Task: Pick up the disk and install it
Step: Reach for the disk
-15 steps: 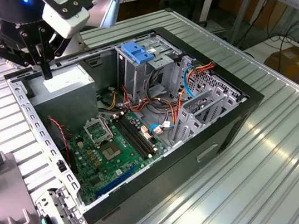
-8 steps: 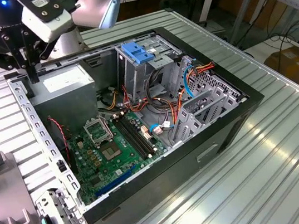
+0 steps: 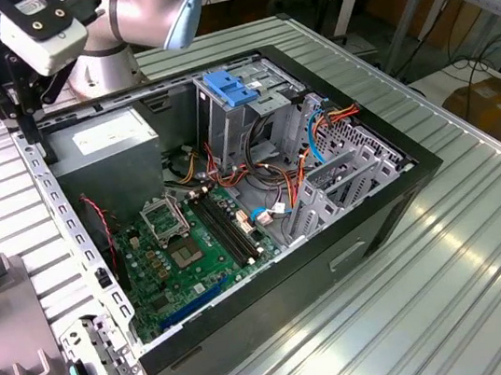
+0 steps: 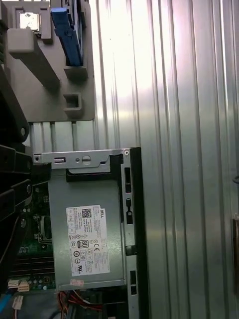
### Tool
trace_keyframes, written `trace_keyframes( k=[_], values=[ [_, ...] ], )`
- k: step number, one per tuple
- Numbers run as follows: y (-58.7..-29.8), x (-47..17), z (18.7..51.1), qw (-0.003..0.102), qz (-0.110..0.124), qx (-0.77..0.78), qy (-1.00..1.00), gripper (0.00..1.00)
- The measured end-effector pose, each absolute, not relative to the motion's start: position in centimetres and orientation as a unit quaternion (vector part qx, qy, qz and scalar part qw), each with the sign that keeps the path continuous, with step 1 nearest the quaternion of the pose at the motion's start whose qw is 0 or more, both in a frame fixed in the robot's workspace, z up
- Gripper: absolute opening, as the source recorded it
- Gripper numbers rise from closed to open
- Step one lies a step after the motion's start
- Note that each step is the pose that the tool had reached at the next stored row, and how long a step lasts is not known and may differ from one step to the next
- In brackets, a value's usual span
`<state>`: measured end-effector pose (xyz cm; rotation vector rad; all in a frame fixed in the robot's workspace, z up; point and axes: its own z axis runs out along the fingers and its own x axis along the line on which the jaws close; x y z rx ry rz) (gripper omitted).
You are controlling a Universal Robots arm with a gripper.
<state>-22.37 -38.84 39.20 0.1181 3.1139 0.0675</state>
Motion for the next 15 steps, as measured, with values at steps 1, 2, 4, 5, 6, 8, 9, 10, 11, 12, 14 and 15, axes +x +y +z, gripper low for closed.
trace_keyframes(
  k=[1,2,4,5,6,8,9,10,11,12,14,15],
  values=[
    [-38.8,-22.6,39.2,0.012,0.022,0.038,0.999,0.11],
    [-38.8,-22.8,39.2,0.012,0.022,0.038,0.999,0.11],
    [-38.8,-23.2,39.2,0.012,0.022,0.038,0.999,0.11],
    [-38.8,-23.5,39.2,0.012,0.022,0.038,0.999,0.11],
    [-38.8,-23.7,39.2,0.012,0.022,0.038,0.999,0.11],
    [-38.7,-24.1,39.2,0.012,0.022,0.038,0.999,0.11],
    [-38.7,-24.3,39.2,0.012,0.022,0.038,0.999,0.11],
    [-38.7,-24.6,39.2,0.012,0.022,0.038,0.999,0.11],
    [-38.7,-25.0,39.2,0.012,0.022,0.038,0.999,0.11],
    [-38.7,-25.3,39.1,0.012,0.022,0.038,0.999,0.11],
    [-38.7,-25.7,39.1,0.012,0.022,0.038,0.999,0.11],
    [-38.7,-25.8,39.1,0.012,0.022,0.038,0.999,0.11]
  ],
)
